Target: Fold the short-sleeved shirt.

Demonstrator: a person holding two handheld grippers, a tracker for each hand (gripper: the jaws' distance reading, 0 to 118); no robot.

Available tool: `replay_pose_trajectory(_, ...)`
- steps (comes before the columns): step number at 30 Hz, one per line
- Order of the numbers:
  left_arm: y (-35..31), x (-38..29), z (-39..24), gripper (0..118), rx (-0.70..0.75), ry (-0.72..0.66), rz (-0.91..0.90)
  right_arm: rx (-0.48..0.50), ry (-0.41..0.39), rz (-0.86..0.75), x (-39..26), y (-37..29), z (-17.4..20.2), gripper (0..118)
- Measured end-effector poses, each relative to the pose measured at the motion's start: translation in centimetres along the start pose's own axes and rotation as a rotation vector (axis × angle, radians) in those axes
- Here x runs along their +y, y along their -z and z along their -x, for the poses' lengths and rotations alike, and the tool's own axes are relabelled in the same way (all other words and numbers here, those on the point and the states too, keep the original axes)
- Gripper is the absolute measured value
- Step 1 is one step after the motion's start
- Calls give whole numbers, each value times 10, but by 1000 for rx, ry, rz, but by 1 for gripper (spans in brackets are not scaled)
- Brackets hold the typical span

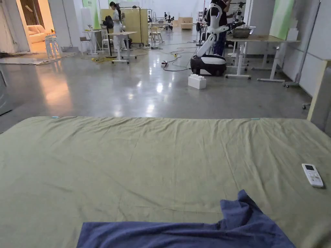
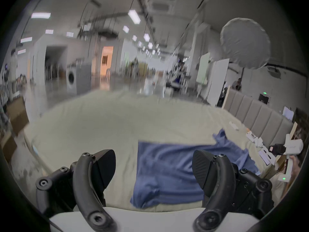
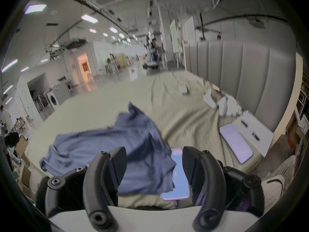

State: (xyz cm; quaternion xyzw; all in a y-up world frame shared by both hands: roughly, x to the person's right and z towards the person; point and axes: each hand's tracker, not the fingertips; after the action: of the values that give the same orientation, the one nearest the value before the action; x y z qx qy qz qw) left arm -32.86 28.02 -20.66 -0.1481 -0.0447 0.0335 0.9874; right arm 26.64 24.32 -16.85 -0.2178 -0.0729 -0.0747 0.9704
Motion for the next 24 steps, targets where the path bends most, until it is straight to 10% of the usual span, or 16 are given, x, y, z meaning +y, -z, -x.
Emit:
replay_pose_trajectory(8,-50,31,-75,79,-12,195,-172,170,-84,-230,29,-64,69,71)
replay_pose_trajectory(13,-63,35,-96,6,-88,154,-119,229,-113,-233,22,-77,94,12)
replay_pose_trajectory(24,-57,25,-93,0,-100,127,-100,231,-115,-206,18,-69,97,0)
